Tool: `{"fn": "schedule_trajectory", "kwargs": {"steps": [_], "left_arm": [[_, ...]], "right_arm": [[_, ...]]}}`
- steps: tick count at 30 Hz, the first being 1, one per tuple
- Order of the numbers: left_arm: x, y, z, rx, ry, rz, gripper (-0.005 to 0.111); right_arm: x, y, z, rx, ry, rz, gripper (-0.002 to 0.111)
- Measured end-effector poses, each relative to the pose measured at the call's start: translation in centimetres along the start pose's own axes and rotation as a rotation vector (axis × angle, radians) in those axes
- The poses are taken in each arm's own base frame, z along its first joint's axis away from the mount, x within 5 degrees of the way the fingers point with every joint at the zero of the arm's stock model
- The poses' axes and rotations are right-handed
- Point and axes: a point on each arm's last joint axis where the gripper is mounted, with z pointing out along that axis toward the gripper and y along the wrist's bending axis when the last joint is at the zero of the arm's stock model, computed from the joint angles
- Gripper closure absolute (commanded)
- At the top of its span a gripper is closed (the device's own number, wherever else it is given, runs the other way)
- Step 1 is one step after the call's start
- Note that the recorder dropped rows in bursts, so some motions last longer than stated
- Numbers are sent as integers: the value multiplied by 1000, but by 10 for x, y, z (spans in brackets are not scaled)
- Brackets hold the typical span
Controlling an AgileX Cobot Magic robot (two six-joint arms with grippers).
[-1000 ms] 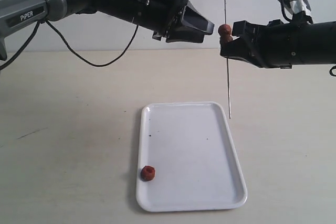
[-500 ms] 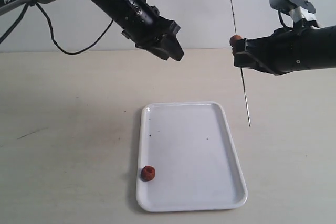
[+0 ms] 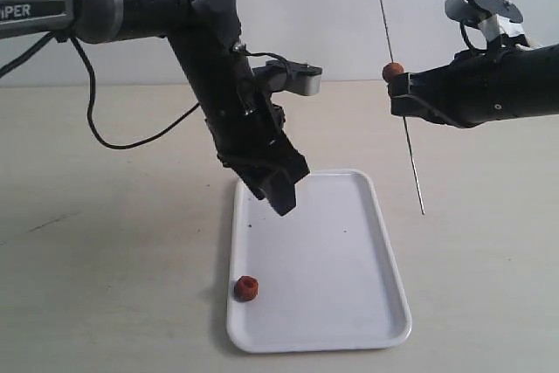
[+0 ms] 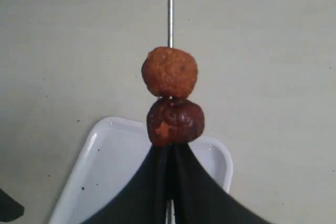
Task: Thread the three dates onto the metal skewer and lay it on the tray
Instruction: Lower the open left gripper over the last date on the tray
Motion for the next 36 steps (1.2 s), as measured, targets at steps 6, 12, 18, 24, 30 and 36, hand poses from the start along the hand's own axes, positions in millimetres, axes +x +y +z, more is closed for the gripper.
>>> {"fn": "schedule_trajectory", "kwargs": {"steps": [6, 12, 18, 24, 30, 36], "left_arm": [[27, -15, -20, -60, 44, 41, 61], [31, -74, 14, -229, 240, 378, 61], [30, -99, 43, -403, 382, 597, 61], [32, -85, 77, -432, 491, 616, 61], [33, -79, 91, -436, 532, 619, 61], [33, -79, 90, -439, 533, 623, 61]], "right_arm": [[1, 1, 0, -16, 9, -8, 108], [1, 2, 0, -27, 14, -12, 108], [3, 5, 0, -52, 29, -26, 108], [3, 5, 0, -58, 37, -36, 108], [4, 5, 0, -61, 39, -38, 108], [4, 5, 0, -61, 39, -38, 108]]}}
